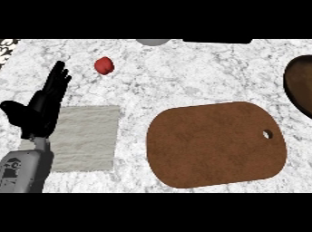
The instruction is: Pick the tomato from the cutting board and place it in the pan
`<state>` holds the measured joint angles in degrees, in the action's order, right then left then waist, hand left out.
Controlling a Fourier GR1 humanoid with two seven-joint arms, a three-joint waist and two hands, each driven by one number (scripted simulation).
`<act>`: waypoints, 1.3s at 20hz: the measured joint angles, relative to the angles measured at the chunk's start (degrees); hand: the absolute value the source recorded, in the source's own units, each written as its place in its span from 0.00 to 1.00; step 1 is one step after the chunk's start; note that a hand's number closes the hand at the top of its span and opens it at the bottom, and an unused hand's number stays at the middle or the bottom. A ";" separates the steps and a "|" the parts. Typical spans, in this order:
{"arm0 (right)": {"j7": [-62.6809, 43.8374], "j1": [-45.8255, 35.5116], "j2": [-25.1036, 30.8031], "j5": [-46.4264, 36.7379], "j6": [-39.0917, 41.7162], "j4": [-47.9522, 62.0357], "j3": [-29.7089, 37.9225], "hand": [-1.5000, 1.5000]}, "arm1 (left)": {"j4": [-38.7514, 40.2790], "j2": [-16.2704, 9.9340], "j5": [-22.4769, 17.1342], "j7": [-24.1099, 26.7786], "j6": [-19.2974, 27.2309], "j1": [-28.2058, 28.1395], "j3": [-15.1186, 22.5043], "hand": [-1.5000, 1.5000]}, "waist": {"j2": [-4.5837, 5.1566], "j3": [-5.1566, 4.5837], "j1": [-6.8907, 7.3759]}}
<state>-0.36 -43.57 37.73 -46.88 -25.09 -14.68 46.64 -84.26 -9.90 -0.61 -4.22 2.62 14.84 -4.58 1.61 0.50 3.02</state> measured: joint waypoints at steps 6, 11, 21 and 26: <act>9.07 1.04 -0.93 4.98 -2.84 -0.71 4.03 0.00 | -0.01 -0.29 -0.07 0.18 -0.15 -0.20 -0.38 0.50 | -0.18 -0.04 -0.11; 18.24 2.01 -3.25 12.48 -4.20 -3.53 9.42 0.00 | -0.11 0.19 0.63 -0.49 0.83 -0.49 -0.21 0.50 | -0.82 -0.20 -1.36; 26.04 9.98 -11.36 23.52 10.69 -16.47 11.05 0.00 | -0.74 -1.29 0.13 -0.39 0.53 -3.59 -2.34 0.50 | -2.49 -0.66 -4.80; 25.06 16.61 -17.05 25.81 15.54 -28.35 9.77 0.00 | -1.40 -1.39 0.44 -0.77 1.11 -4.68 -2.73 0.50 | -3.00 -0.84 -6.21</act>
<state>24.70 -26.96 20.68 -21.07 -9.55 -43.03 56.41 -85.66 -11.29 -0.16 -4.99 3.74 10.16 -7.31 -1.39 -0.34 -3.19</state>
